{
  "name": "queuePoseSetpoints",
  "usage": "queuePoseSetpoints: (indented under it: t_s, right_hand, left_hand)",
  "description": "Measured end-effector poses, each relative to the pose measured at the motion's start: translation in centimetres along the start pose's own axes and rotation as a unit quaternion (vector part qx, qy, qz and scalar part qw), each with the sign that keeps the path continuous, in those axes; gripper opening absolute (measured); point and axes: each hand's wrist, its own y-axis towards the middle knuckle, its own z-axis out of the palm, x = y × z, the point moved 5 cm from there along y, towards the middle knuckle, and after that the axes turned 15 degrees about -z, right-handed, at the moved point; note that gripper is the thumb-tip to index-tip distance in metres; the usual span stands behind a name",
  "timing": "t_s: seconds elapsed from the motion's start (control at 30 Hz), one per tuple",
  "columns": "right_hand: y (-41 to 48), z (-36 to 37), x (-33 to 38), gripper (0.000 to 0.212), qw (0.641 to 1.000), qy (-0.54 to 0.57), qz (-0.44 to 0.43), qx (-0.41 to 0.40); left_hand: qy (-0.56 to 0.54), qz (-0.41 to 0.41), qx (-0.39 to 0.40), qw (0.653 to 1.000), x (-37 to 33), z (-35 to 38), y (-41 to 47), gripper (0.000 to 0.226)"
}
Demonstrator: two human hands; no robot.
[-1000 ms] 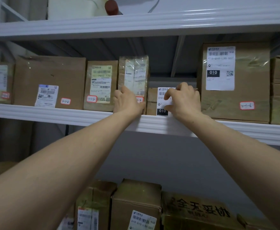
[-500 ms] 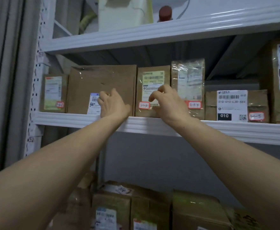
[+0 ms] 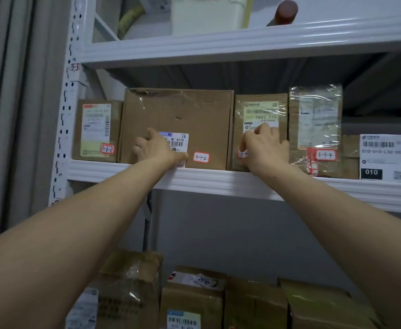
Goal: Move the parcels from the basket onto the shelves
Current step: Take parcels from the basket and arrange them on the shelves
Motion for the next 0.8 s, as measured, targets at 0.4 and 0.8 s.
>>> queuePoseSetpoints:
  t_s: [0.4, 0.8]
  right_hand:
    - [0.7, 0.9, -0.2, 0.030, 1.000, 0.016, 0.009, 0.017]
    - [1.1, -0.8, 6.9, 0.034, 0.988, 0.049, -0.126, -0.071]
  left_hand:
    - [0.009, 0.002, -0.010, 1.000, 0.0, 0.8, 0.7, 0.114]
    - [-0.010, 0.044, -0.088, 0.995, 2.4, -3.4, 0.0, 0.067]
